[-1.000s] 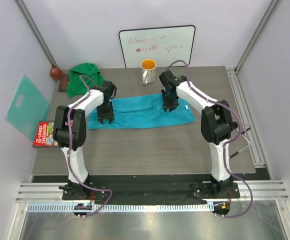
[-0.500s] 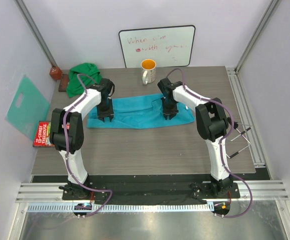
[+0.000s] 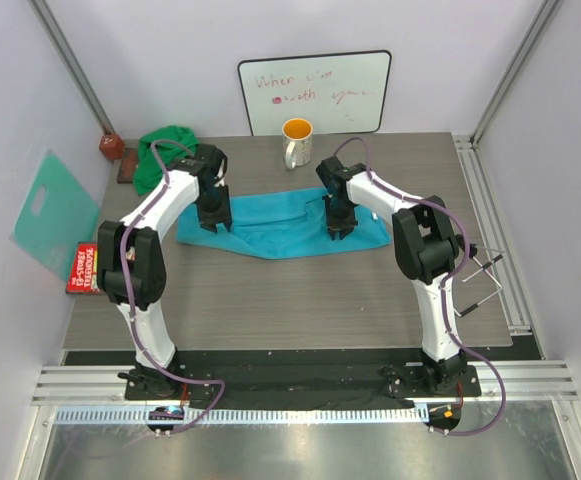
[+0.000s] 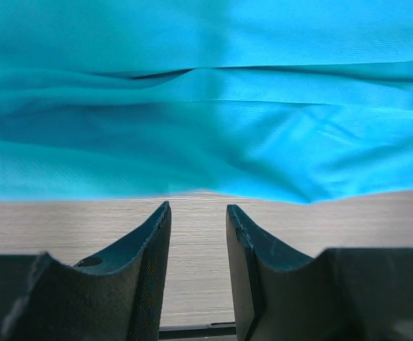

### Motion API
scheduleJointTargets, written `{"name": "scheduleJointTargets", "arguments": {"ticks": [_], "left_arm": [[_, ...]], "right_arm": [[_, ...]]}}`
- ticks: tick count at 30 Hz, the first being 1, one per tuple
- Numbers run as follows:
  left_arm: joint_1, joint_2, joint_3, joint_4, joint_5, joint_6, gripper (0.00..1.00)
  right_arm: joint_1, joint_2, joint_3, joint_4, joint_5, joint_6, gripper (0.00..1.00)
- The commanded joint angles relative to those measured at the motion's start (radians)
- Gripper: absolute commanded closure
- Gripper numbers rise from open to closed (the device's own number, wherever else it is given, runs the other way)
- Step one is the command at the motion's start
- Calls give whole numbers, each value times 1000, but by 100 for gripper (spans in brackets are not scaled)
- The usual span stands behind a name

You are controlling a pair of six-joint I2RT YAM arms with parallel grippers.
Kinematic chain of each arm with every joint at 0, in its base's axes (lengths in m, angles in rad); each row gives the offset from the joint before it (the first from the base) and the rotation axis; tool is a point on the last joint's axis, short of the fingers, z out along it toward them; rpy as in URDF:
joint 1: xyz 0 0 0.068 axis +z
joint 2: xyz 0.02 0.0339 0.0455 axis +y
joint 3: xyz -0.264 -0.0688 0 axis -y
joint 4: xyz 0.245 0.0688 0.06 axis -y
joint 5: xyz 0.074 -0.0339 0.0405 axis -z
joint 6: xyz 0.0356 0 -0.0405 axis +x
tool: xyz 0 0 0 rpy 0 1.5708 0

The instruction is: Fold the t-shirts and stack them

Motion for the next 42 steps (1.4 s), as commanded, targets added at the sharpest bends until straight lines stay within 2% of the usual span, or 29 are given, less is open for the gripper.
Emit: {"name": "scheduleJointTargets", "arguments": {"ticks": [1, 7, 12, 18, 22, 23, 25, 27, 38, 42], "left_arm": [[4, -66, 50, -37, 88, 25, 62], [4, -57, 67, -60, 128, 25, 61], [5, -30, -3, -3, -23, 24, 62], [2, 135, -57, 75, -93, -28, 70], [-16, 236, -22, 10, -123, -27, 79], [-22, 243, -22, -9, -126, -27, 81], [-39, 230, -52, -8, -125, -28, 91], [-53, 214, -92, -1, -120, -36, 98], [-77, 98, -195, -38, -106, -56, 100], [-128, 50, -221, -57, -111, -52, 100]], "right_arm": [[0, -11, 1, -19, 34, 1, 72], [1, -5, 8, -21, 34, 1, 72], [-3, -11, -2, -22, 42, -2, 71], [-2, -4, -15, -22, 34, 0, 78], [-2, 4, 11, -34, 36, 3, 78], [-3, 6, 16, -36, 37, 3, 83], [-3, 9, 25, -38, 44, 3, 99], [-5, 18, 36, -42, 47, -6, 99], [-20, 70, 126, -64, 54, -48, 99], [-26, 128, 241, -80, 51, -69, 99]]}}
